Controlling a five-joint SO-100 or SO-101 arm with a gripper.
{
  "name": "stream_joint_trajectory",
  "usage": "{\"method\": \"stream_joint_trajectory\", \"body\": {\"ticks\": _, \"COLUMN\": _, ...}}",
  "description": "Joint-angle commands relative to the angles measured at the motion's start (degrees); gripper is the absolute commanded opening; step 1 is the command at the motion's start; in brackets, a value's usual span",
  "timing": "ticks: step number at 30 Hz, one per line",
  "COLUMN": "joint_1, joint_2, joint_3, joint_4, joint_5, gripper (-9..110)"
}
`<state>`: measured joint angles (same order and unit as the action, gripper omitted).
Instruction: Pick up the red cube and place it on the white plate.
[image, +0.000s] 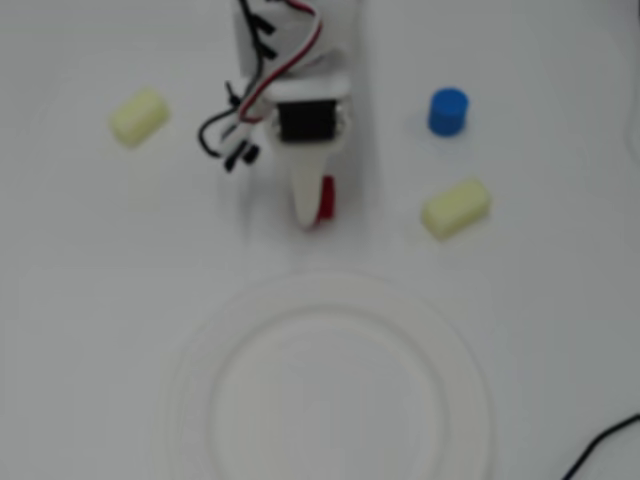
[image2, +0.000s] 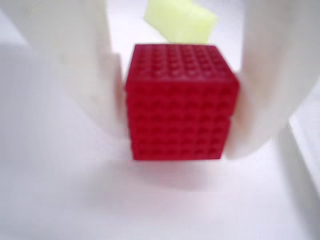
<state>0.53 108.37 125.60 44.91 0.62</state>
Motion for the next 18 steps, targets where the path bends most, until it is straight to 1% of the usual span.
{"method": "stream_joint_trajectory", "body": {"ticks": 1, "joint_1": 0.09, "joint_2": 8.53, "joint_3": -1.49, "joint_4": -1.41, "joint_5": 1.05, "gripper": 0}}
{"method": "stream_joint_trajectory", "body": {"ticks": 6, "joint_1": -0.88, "joint_2": 19.25, "joint_3": 1.58, "joint_4": -11.25, "joint_5": 1.32, "gripper": 0}}
{"method": "stream_joint_trajectory", "body": {"ticks": 10, "joint_1": -3.34, "joint_2": 21.71, "joint_3": -0.26, "joint_4": -13.18, "joint_5": 0.70, "gripper": 0}}
{"method": "stream_joint_trajectory", "body": {"ticks": 14, "joint_1": -4.92, "joint_2": 19.95, "joint_3": -1.05, "joint_4": -17.75, "joint_5": -0.97, "gripper": 0}}
{"method": "stream_joint_trajectory", "body": {"ticks": 18, "joint_1": -4.13, "joint_2": 10.55, "joint_3": -6.59, "joint_4": -19.78, "joint_5": -0.44, "gripper": 0}}
